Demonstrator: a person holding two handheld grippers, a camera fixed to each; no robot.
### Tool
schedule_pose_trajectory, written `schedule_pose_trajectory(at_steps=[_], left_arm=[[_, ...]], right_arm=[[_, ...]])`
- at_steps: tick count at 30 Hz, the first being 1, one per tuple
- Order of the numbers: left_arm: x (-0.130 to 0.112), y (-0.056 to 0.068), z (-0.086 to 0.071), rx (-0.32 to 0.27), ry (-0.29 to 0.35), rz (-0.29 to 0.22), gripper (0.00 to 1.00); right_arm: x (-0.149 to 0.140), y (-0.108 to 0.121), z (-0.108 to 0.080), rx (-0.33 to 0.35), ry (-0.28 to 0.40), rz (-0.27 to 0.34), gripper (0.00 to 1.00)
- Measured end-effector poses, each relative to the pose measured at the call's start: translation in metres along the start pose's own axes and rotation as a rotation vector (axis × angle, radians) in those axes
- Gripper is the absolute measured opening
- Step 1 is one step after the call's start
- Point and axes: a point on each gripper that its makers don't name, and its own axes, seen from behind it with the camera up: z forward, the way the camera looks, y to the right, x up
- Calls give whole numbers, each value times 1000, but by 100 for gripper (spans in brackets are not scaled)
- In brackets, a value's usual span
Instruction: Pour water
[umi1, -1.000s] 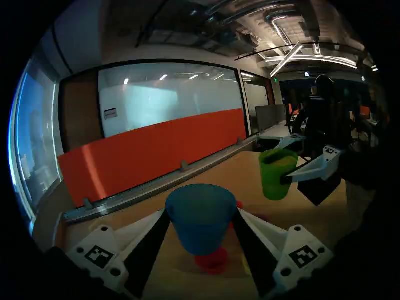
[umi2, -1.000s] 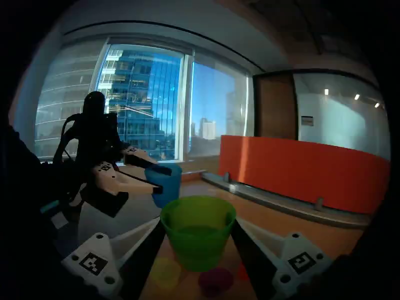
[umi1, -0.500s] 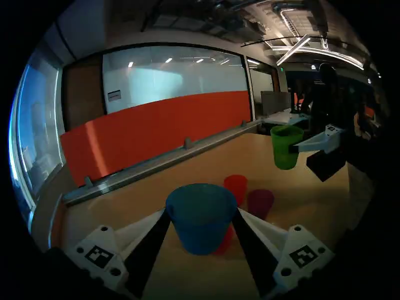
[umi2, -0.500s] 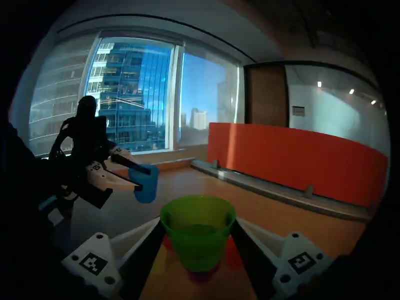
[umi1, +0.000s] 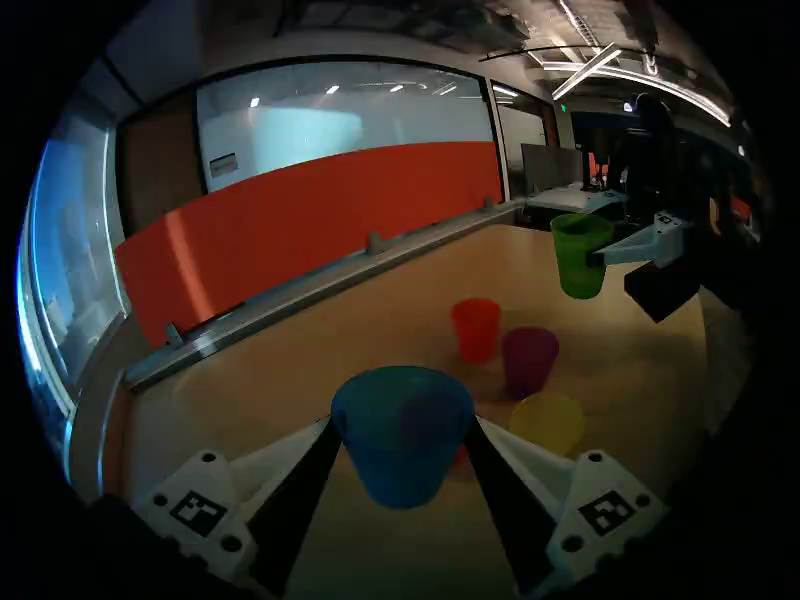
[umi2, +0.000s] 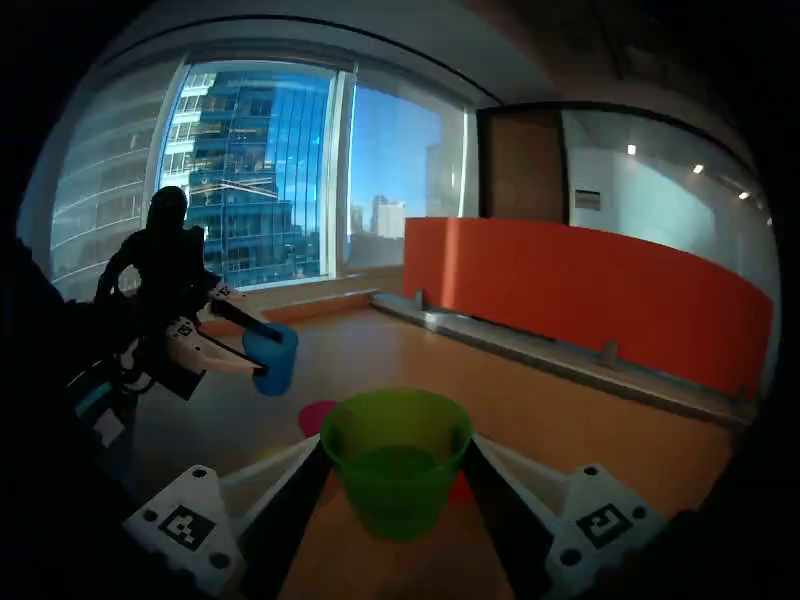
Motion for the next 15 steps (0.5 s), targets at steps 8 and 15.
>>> schedule_pose_trajectory(at_steps=[8, 15], left_arm=[[-28, 4, 8, -23, -83, -3, 86], [-51, 1, 17, -28, -143, -11, 86]], right_arm=[[-28, 3, 0, 1, -65, 11, 89], [-48, 5, 1, 3, -113, 22, 89]])
